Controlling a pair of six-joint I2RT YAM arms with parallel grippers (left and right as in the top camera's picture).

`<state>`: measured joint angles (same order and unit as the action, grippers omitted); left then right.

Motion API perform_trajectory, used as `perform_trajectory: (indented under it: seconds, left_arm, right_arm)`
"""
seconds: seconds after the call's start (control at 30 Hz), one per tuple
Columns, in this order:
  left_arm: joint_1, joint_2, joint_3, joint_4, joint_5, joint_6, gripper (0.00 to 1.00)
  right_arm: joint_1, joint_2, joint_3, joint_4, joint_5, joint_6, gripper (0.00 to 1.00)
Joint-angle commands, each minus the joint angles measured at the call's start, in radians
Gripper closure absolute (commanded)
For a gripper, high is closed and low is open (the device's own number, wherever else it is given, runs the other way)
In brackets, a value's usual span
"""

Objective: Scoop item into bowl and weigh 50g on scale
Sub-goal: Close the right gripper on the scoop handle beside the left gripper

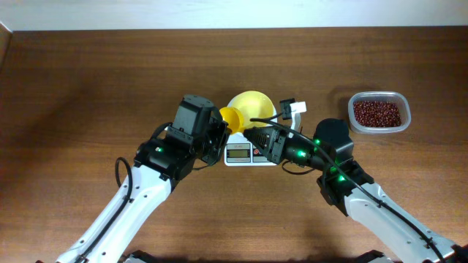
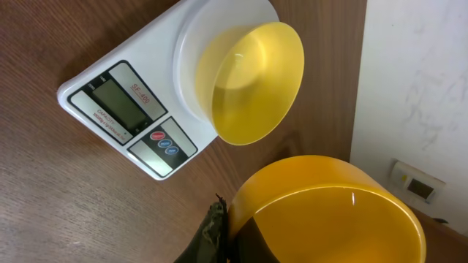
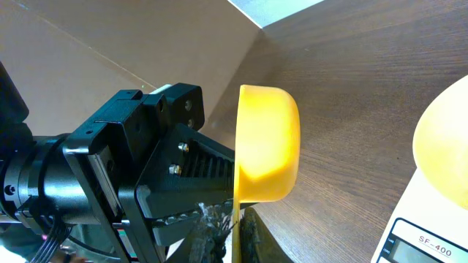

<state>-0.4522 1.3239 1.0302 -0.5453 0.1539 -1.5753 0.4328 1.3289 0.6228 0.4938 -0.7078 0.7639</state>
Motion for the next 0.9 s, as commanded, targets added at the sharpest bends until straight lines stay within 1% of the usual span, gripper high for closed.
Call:
perform_trajectory:
  seconds: [0.0, 0.1, 0.2, 0.33, 0.43, 0.63, 0.7, 0.8, 0.83, 0.87]
  left_arm:
    - [-0.004, -0.008, 0.014, -0.010, 0.007, -0.010, 1.00]
    - [-0.004, -0.008, 0.014, -0.009, 0.007, -0.010, 1.00]
    - [-0.004, -0.008, 0.014, -0.006, 0.007, -0.010, 1.00]
    - [-0.004, -0.008, 0.014, -0.006, 0.007, -0.010, 1.00]
    - [-0.004, -0.008, 0.014, -0.006, 0.007, -0.010, 1.00]
    - [-0.004, -0.008, 0.014, -0.007, 0.007, -0.010, 1.00]
    - [-0.004, -0.008, 0.014, -0.010, 0.007, -0.010, 0.94]
    - [-0.004, -0.008, 0.014, -0.010, 0.007, -0.010, 0.75]
    - [-0.004, -0.008, 0.014, -0.010, 0.007, -0.010, 0.66]
    - [-0.004, -0.008, 0.014, -0.010, 0.006, -0.010, 0.62]
  right_arm:
    - [0.006, -0.004, 0.010, 0.004, -0.016, 0.005, 0.87]
    - [0.006, -0.004, 0.010, 0.004, -0.016, 0.005, 0.88]
    - [0.006, -0.004, 0.010, 0.003, -0.017, 0.005, 0.91]
    - [0.006, -0.004, 0.010, -0.008, -0.017, 0.005, 0.92]
    - [0.006, -0.004, 0.010, -0.007, -0.017, 0.005, 0.96]
    - [0.006, -0.004, 0.010, -0.007, -0.013, 0.005, 0.96]
    - [0.006, -0.004, 0.010, -0.007, -0.013, 0.004, 0.96]
    - [0.005, -0.004, 0.010, -0.007, -0.013, -0.006, 0.96]
    - [0.005, -0.004, 0.010, -0.007, -0.013, -0.008, 0.96]
    - [0.005, -0.004, 0.010, -0.007, -0.008, -0.008, 0.96]
